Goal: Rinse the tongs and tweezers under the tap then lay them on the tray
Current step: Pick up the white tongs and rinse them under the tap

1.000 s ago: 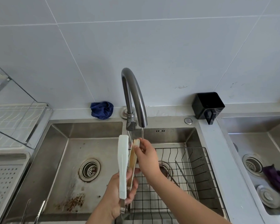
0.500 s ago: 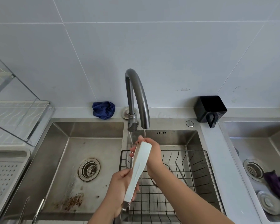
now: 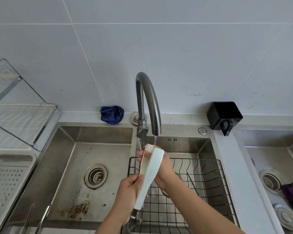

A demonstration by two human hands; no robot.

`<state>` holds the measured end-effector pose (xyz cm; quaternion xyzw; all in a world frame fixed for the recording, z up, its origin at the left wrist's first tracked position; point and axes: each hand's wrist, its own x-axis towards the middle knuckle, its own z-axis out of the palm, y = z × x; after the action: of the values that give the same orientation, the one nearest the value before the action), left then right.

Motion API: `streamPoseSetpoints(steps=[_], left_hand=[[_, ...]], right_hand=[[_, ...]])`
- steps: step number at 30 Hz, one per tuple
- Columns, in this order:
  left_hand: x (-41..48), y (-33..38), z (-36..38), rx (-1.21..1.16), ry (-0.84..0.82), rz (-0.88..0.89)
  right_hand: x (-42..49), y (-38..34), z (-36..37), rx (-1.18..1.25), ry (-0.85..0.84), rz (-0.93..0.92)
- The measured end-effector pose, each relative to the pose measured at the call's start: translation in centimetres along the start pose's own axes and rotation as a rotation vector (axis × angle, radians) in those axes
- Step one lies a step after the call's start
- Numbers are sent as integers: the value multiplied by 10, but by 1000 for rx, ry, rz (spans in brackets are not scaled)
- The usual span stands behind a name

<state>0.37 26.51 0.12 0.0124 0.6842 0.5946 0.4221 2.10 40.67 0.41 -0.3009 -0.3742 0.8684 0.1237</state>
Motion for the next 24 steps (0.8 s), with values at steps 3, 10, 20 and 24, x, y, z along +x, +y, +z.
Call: streamPoseSetpoints(steps=[3,10,20,24], left_hand=[[0,2,0,-11,-20,8],[3,1,11,246,35,102],[-8,-7,-7,202,22,62],[-10,-6,-7,46,-14,2]], right_hand=[[2,-3,-8,-49,-1,-28],[8,0,-4,-284,239,-253],[-14,4,-7,-90,-34,-110],[-9,0,-2,-171,39,-105]])
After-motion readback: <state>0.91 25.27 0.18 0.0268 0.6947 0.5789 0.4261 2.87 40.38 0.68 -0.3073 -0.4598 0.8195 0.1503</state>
